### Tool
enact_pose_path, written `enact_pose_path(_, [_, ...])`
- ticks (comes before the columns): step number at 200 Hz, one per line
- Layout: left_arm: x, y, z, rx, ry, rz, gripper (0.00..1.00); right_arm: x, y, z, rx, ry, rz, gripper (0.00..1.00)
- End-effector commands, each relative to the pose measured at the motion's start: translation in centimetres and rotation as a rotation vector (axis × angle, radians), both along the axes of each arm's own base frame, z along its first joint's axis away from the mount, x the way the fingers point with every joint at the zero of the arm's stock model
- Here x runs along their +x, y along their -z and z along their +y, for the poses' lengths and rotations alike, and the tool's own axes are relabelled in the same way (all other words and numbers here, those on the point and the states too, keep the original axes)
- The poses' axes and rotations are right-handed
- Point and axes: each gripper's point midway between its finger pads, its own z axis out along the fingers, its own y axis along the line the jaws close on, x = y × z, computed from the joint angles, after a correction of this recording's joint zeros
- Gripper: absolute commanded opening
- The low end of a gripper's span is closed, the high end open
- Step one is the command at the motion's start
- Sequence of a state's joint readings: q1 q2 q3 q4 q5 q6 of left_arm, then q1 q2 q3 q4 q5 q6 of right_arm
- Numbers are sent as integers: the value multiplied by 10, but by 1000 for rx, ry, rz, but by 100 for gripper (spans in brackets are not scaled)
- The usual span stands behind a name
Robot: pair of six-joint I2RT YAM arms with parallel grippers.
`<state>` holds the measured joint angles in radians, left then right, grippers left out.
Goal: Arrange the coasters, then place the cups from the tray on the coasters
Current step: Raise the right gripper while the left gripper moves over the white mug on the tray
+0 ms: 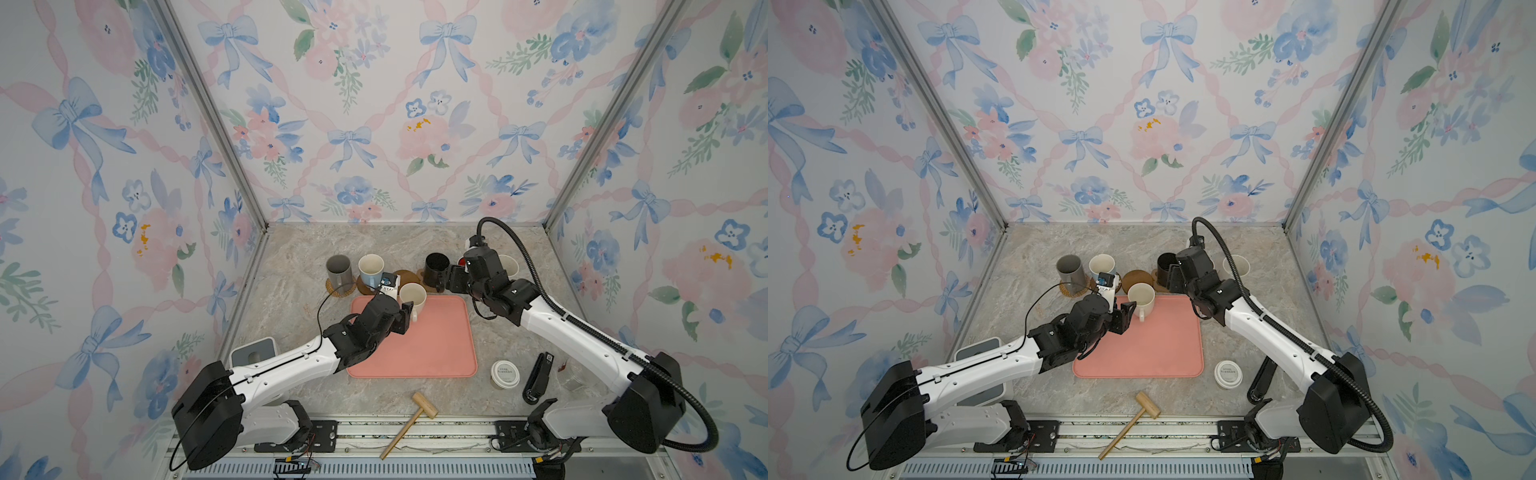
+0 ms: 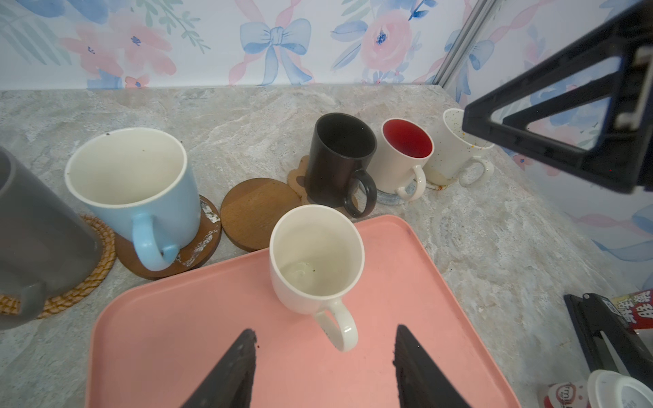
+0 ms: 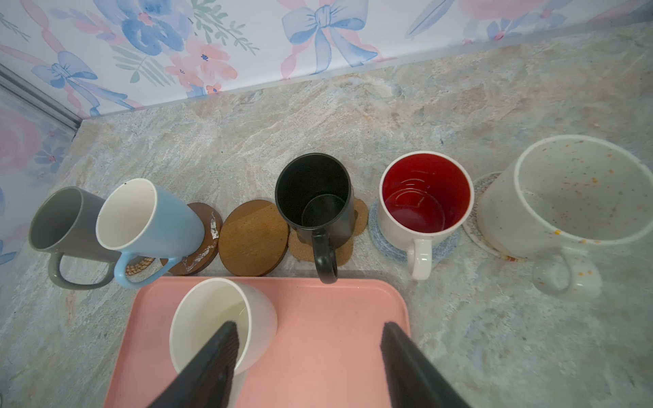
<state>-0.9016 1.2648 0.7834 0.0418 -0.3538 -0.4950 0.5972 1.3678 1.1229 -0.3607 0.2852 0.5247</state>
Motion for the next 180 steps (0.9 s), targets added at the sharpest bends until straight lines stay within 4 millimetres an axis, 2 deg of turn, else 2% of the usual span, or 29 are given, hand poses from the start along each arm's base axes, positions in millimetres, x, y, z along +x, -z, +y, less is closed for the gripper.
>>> enact_pose_path(1, [1,6,-10,-6,6,45,60,0,-6,-11,18,33,-26,68])
enact_pose_path(36, [6,18,-23,12,14,97,67,0,-1,-20,19,49,-20,71])
enact_pose_path(73, [7,32,-36,28,37,155,71,2,4,-24,28,54,-7,72])
enact_pose_path(180, [7,73,-41,89,3,279,71,8,16,-28,46,53,20,73])
